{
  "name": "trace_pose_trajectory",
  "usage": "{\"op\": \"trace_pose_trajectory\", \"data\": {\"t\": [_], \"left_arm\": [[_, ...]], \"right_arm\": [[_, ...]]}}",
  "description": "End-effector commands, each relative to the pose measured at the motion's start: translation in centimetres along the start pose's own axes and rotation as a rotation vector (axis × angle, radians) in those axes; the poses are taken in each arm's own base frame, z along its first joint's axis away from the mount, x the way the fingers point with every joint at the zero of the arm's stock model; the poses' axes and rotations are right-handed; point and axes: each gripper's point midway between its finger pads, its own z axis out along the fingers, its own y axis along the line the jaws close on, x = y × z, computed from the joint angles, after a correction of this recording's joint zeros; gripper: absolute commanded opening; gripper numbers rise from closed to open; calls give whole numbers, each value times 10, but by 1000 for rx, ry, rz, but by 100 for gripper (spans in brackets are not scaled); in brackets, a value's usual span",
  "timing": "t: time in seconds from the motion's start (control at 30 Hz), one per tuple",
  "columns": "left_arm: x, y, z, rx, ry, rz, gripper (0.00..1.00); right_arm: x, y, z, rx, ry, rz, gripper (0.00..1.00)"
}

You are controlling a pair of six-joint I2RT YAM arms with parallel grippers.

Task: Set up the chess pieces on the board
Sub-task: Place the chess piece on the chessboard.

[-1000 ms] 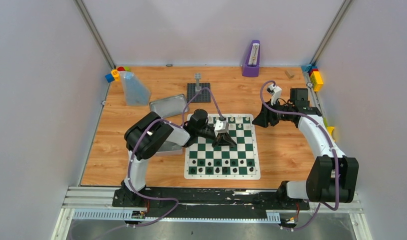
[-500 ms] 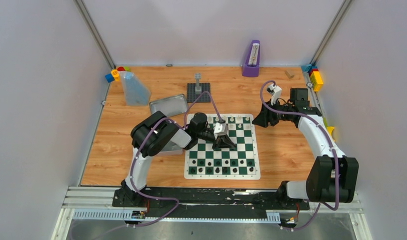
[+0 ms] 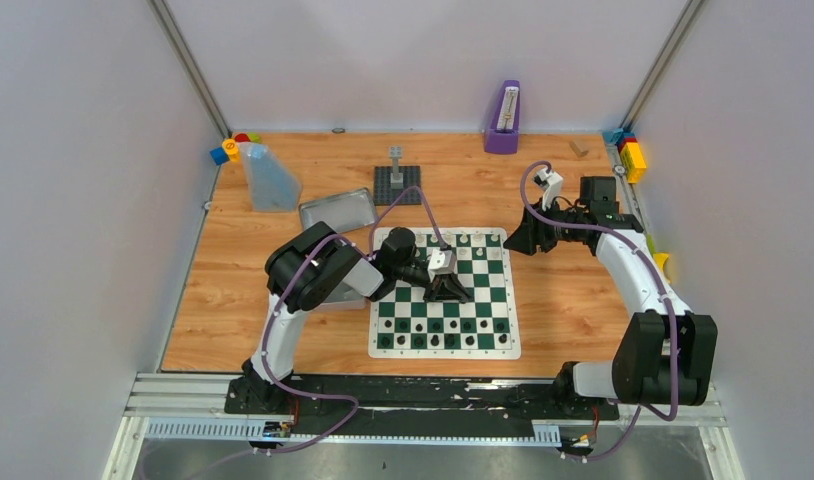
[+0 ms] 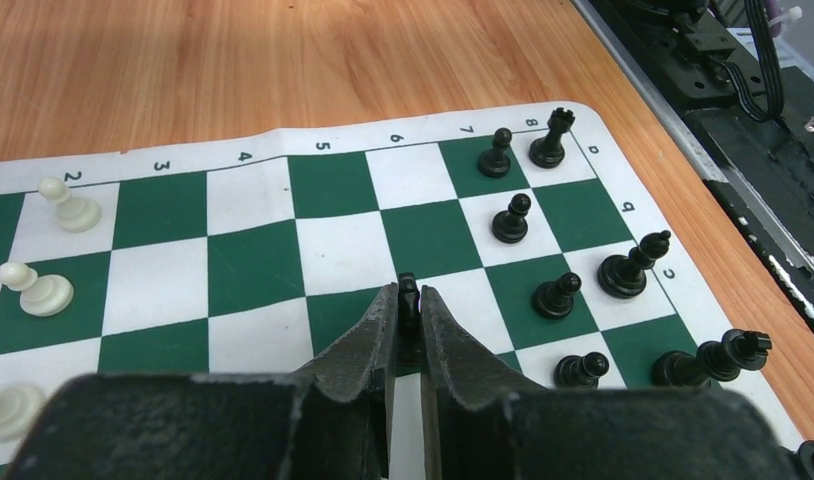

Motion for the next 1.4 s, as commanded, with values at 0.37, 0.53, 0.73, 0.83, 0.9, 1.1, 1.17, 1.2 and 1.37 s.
{"op": "trace_pose_trajectory", "data": {"t": [0.37,0.53,0.73,0.83,0.9,1.1,1.17,1.2,1.37], "left_arm": [[-13,-3,-5,0,2,77,41],[-32,1,-14,-27,12,103,49],[-57,18,-44,-101,81,73,58],[-66,18,-71,-131,171,20,59],[-70,14,-89,-150,232,-6,60],[-78,4,-152,-263,376,-193,61],[-79,1,-173,-310,418,-276,62],[-79,-3,-182,-327,442,-326,62],[-86,-3,-224,-446,435,-434,63]], "right_arm": [[-5,4,2,-43,-28,-24,43],[-4,11,1,-67,-27,-33,43],[3,30,10,-90,33,-119,51],[10,43,18,-116,70,-166,53],[17,51,26,-133,103,-198,54],[52,69,58,-165,250,-317,57],[62,73,67,-176,292,-354,58],[67,75,72,-180,314,-373,58],[85,73,90,-170,407,-445,58]]}}
